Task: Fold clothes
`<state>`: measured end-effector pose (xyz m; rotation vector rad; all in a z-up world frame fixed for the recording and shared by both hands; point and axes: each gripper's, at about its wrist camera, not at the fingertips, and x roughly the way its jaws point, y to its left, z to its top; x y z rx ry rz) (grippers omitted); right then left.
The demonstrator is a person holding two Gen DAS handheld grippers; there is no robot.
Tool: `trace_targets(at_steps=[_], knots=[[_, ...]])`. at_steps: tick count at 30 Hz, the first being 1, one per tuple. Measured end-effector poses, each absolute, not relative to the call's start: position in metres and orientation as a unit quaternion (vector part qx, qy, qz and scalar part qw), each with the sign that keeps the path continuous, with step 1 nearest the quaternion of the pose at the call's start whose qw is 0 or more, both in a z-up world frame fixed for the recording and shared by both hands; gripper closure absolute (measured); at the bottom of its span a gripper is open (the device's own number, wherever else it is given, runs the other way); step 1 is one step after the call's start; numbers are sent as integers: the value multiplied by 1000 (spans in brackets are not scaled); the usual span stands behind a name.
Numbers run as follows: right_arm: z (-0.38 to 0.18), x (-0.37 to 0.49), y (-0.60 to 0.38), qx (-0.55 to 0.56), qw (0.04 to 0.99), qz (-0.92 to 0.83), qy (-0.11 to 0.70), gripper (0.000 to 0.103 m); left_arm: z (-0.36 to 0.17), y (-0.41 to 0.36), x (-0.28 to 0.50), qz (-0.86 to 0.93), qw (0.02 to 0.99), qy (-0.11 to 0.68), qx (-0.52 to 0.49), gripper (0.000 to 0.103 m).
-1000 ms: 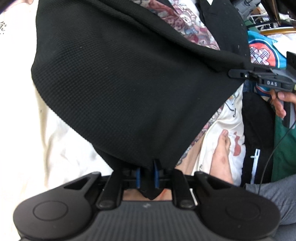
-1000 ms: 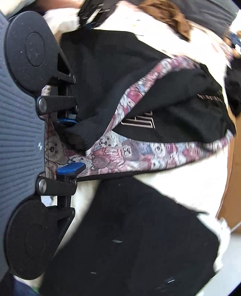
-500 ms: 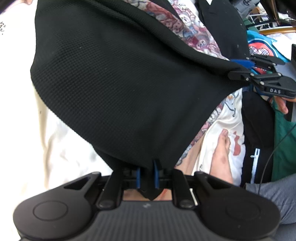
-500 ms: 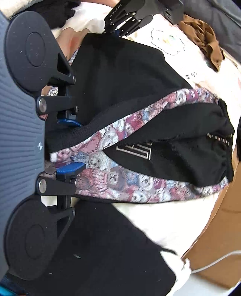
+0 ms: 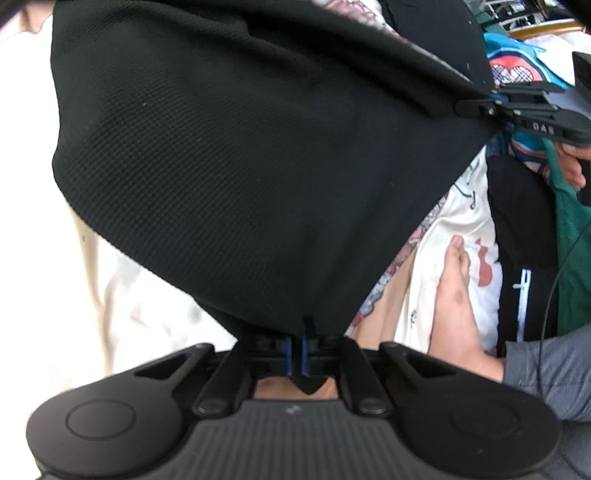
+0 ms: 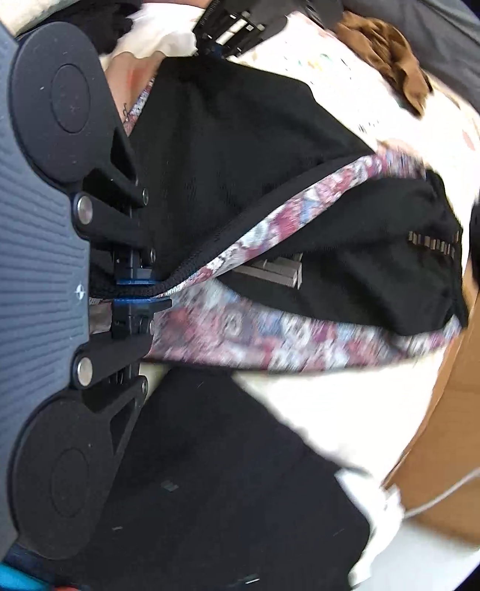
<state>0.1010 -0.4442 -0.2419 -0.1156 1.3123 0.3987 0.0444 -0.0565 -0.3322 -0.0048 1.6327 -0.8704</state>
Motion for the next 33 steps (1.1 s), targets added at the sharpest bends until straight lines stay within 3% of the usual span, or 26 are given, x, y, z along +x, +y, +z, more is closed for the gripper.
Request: trace_targets(at_steps=[5,17,29,33], knots=[[-247,102,-460,-11,765,166,622,97,-333,-52,47,-385,598,703,6,99],[-262,96,-460,-33,740,157,653,97,-337,-40,45,-404,580,707,-21,100],[-285,82,-459,-55,732,154,662,94,-335,-55,38,-405,586,700,52,100],[-280,83,-457,-51,728,161,665,71,-338,-51,40,-397,575,715,39,92]])
